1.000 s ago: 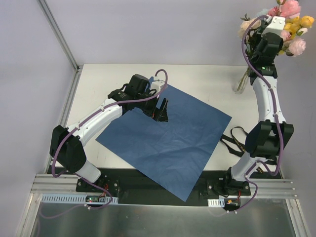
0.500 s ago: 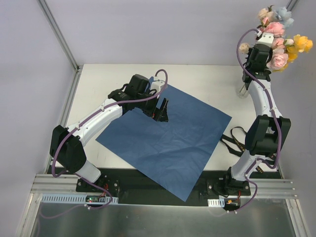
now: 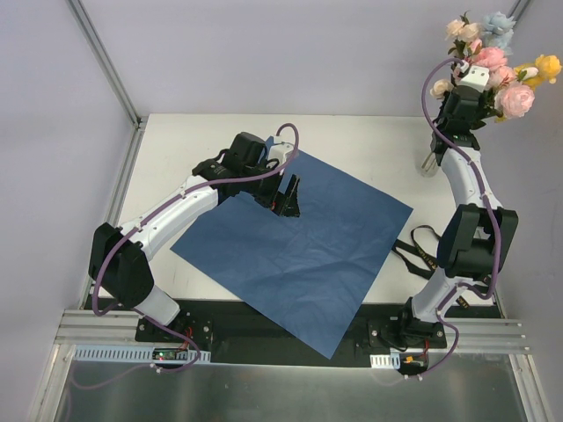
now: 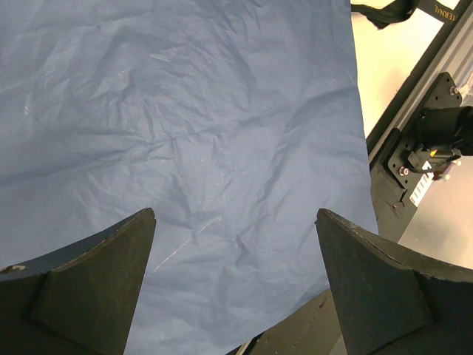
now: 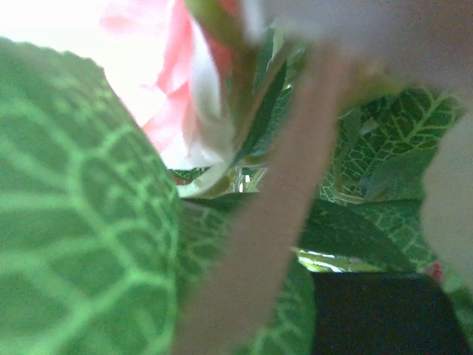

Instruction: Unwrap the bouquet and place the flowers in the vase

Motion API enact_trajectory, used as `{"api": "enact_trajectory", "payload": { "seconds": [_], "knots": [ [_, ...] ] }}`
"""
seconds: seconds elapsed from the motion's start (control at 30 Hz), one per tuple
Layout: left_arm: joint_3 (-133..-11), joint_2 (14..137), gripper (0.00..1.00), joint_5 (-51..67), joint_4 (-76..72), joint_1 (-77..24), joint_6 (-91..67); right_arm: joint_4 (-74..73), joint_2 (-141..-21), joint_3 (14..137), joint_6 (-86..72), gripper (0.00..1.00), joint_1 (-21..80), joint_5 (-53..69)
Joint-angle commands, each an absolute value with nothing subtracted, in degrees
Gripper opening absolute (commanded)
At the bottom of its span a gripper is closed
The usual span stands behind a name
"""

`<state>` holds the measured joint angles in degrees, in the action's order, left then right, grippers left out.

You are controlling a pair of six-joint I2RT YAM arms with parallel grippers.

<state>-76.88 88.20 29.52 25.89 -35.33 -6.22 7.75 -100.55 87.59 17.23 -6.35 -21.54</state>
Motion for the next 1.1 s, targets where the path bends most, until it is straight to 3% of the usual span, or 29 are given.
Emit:
{"api": "enact_trajectory", "payload": {
  "seconds": [0.0,0.23,0.27,0.37,0.7,0.9,1.07],
  "knots": [
    [-76.11,87.19,0.9,30.06,24.79,-36.12,-6.06,3.08,-99.06,87.8,16.35,0.01,-6.68,-19.69],
    [-76.2,87.01,0.9,30.06,24.87,-36.3,-6.15,0.35,-96.34,88.68,19.07,0.23,-5.1,-21.79],
    [-76.2,86.92,0.9,30.15,24.79,-36.3,-6.15,0.26,-95.98,88.77,19.25,0.32,-4.49,-23.01],
    [-76.2,86.66,0.9,30.06,24.79,-36.47,-6.15,-1.84,-94.66,89.12,19.42,0.42,-3.78,-24.25],
    [-76.11,85.08,0.9,29.44,24.87,-37.7,-5.98,-11.93,-91.23,91.67,16.88,0.54,-2.29,-29.18],
    [-76.03,83.94,0.9,29.0,24.87,-38.67,-5.89,-18.01,-86.93,89.48,13.89,0.7,-1.76,-29.45],
    [-76.11,83.58,0.9,29.09,24.87,-39.81,-5.98,-24.24,-87.01,93.51,14.33,0.75,-1.76,-28.04]
  ]
}}
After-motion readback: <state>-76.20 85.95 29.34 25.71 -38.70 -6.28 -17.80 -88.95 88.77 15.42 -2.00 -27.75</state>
